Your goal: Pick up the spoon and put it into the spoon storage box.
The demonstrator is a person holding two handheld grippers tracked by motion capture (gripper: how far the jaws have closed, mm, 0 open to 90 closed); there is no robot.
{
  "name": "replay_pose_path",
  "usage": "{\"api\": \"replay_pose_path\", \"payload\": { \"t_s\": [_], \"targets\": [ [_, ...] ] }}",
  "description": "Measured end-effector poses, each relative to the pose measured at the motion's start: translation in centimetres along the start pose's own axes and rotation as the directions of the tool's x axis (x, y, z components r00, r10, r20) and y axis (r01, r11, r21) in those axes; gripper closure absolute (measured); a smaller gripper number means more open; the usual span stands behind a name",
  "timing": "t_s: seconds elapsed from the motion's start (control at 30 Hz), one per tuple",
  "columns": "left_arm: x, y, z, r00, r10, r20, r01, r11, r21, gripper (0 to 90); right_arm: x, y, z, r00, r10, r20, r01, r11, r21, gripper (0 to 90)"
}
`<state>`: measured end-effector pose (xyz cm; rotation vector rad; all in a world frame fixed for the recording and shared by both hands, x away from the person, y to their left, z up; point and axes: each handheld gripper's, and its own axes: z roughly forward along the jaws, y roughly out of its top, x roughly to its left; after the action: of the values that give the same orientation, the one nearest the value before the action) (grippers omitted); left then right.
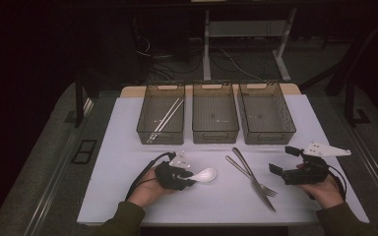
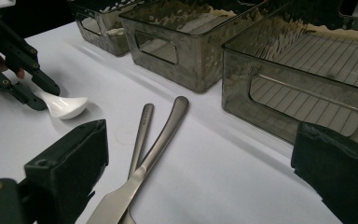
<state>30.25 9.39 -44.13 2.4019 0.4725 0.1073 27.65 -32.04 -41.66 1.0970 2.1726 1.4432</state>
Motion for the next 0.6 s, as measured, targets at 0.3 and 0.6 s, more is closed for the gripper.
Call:
{"api": "replay_pose_path", "payload": {
  "t_s": [0.3,0.6],
  "targets": [
    [0.49,-0.13,-0.18,0.9973,-0.044,0.059,0.045,0.9988,-0.02,74.0,-0.04,0.0,-0.07,1.0,-0.008,0.005,0.008,1.0,-0.005,3.8],
    [-0.18,-0.02,-0.15,0.998,-0.041,0.049,0.042,0.999,-0.018,84.9,0.02,0.03,-0.08,0.9999,-0.01,0.003,0.01,1.0,-0.005,3.7]
  ]
}}
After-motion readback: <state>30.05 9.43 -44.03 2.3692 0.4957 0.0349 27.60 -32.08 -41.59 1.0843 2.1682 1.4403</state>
